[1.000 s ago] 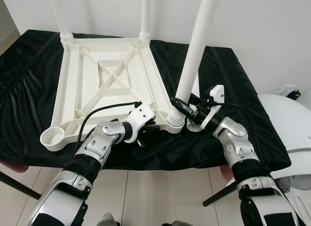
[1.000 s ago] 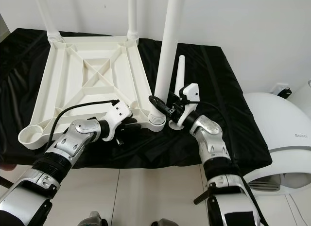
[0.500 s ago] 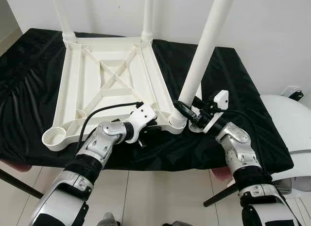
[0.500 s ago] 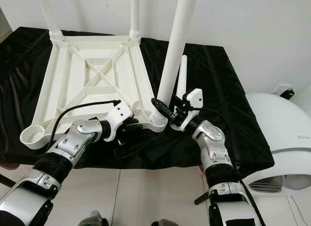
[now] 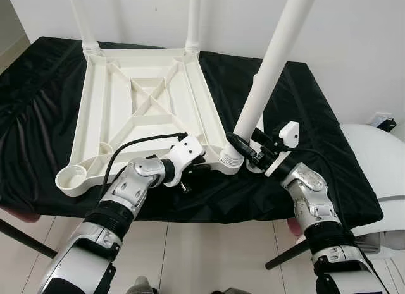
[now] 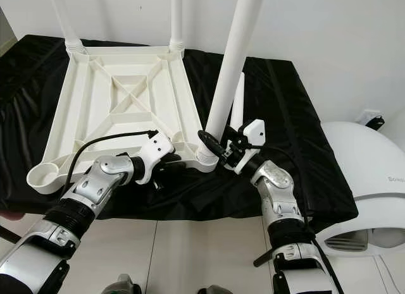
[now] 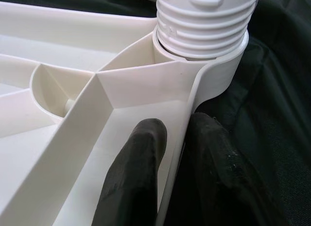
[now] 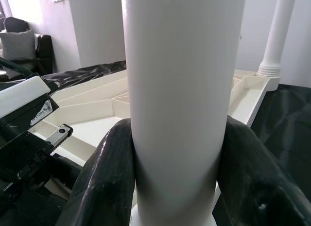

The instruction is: Building children table

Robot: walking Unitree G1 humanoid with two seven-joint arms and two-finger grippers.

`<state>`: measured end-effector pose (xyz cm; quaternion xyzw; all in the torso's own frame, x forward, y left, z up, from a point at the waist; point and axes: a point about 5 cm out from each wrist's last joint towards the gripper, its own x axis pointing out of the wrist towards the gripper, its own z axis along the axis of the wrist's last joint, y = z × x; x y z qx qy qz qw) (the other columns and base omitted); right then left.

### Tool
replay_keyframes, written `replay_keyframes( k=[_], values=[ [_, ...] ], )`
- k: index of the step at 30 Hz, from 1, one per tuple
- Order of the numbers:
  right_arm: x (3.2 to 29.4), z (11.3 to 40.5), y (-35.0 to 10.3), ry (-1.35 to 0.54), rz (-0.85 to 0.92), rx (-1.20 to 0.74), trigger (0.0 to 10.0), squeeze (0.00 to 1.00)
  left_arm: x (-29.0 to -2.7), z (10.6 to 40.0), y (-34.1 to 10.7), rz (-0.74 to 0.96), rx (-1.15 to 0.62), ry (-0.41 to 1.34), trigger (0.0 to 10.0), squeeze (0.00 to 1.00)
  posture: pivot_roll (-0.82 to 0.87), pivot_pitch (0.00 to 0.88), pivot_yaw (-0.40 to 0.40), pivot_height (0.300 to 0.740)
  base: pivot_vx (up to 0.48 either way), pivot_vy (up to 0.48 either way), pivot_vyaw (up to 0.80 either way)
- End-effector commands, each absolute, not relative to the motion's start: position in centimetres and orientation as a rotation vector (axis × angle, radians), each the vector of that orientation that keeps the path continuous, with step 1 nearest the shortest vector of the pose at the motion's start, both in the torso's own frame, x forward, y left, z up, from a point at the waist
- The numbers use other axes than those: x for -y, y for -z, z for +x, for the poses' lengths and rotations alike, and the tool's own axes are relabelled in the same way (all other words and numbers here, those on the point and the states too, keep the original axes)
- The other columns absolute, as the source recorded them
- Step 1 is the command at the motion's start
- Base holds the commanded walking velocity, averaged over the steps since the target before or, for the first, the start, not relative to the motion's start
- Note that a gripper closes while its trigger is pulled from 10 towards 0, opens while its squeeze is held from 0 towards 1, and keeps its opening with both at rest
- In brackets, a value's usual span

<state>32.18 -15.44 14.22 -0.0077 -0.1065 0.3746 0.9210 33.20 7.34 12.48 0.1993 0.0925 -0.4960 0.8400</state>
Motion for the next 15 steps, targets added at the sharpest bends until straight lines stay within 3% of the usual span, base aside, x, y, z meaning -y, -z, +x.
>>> replay_keyframes(
  k=[1, 15],
  values=[
    [16.36, 30.95, -9.32, -0.717, -0.009, -0.026, 10.0, 0.00, -6.44, 33.40, -15.15, 0.453, -0.074, 1.089, 10.0, 0.00, 0.02, 0.022, -0.031, 0.740, 0.000, 0.000, 0.00],
    [16.17, 31.44, -9.14, -0.661, 0.002, -0.039, 10.0, 0.00, -6.42, 33.40, -15.27, 0.456, -0.070, 1.092, 10.0, 0.00, 0.02, 0.028, -0.028, 0.740, 0.000, 0.000, 0.00]
  ],
)
